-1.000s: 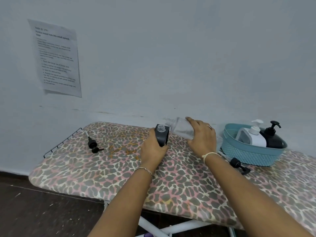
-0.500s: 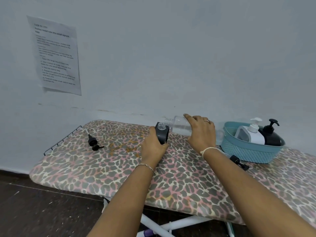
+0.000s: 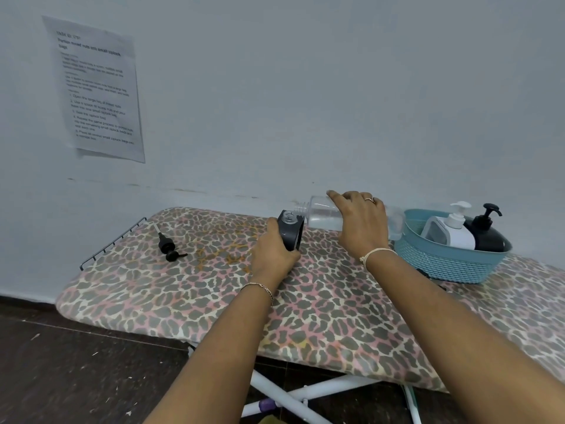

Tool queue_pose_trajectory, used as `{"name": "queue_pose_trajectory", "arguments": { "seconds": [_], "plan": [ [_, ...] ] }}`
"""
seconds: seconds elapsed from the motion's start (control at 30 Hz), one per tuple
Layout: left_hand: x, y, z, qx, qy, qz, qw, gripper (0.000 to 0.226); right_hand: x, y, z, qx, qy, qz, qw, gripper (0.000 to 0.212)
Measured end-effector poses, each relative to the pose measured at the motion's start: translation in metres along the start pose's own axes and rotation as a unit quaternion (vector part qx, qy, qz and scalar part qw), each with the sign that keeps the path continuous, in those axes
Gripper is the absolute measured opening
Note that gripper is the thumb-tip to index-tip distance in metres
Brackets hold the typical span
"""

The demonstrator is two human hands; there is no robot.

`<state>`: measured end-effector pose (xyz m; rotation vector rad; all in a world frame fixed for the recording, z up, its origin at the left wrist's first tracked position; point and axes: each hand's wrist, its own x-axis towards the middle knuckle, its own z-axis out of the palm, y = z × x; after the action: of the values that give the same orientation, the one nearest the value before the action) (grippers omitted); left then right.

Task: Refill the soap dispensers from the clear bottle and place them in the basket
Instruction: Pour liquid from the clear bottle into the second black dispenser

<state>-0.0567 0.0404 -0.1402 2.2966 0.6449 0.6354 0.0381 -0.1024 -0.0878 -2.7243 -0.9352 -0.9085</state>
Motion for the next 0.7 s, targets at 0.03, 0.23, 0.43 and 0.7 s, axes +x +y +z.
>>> {"name": "queue_pose_trajectory", "arguments": {
  "seconds": [0.03,0.23,0.43,0.7],
  "plan": [
    [0.0002,-0.0007,-0.0004,0.001,-0.001,0.000,1.000,0.059,0.0005,-0.0001,-0.0003,-0.001,0.000,-0.002,1.000,0.078],
    [0.0023,-0.0033,-0.0018,-0.008,-0.013,0.006,1.000,0.061,0.0036,0.0004,0.0003,-0.017,0.008,-0.015,1.000,0.076],
    [0.0036,-0.0047,-0.0027,-0.013,-0.019,0.015,1.000,0.062,0.0064,0.0011,-0.0003,-0.028,0.010,-0.023,0.999,0.072],
    [0.0070,-0.0080,-0.0023,-0.008,-0.022,0.018,1.000,0.064,0.0082,0.0005,-0.0032,-0.034,0.007,-0.028,0.999,0.071]
  ]
}}
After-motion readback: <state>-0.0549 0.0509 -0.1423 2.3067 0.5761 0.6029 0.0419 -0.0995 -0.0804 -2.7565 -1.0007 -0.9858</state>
